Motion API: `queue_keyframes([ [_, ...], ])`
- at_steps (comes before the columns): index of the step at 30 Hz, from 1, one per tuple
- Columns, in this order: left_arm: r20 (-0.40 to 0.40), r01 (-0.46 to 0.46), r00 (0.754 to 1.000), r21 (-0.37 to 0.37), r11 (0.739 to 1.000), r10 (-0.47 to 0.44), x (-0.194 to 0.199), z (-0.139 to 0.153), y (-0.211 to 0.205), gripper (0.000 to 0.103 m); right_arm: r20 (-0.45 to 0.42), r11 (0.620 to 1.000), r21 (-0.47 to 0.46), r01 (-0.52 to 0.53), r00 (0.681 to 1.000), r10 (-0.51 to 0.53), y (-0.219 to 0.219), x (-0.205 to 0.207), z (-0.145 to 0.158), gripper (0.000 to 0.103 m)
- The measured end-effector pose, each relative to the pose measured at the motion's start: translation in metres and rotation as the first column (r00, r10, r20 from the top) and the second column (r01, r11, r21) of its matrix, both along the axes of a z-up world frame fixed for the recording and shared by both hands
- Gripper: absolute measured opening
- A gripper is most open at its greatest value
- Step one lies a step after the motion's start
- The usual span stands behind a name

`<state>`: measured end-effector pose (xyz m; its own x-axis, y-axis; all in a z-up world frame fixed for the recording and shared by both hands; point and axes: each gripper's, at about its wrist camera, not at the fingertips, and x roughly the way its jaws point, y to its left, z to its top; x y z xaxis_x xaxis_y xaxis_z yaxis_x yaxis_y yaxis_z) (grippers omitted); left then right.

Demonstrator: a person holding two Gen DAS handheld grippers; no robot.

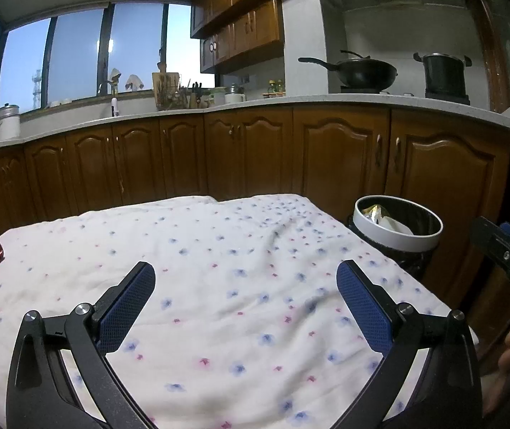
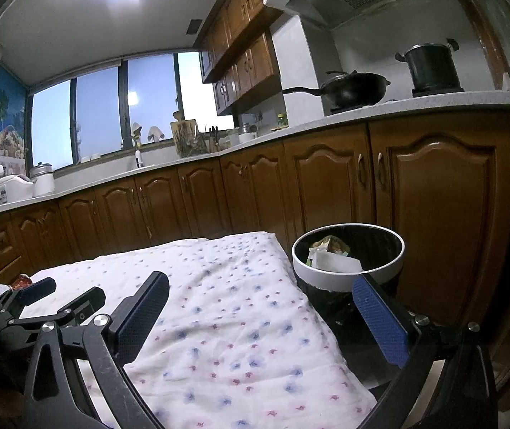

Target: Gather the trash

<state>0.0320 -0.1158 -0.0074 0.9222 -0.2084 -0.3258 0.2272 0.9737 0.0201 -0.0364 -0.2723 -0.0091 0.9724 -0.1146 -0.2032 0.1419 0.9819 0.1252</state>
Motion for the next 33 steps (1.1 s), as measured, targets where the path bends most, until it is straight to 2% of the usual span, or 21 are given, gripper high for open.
queue_keyframes([
  [33, -0.015, 0.028, 0.999, 0.007, 1.0, -0.028, 0.005, -0.004, 0.002, 0.103, -0.003, 1.0, 0.023, 0.002, 1.0, -0.001, 0.023, -0.002, -0.002, 0.103],
])
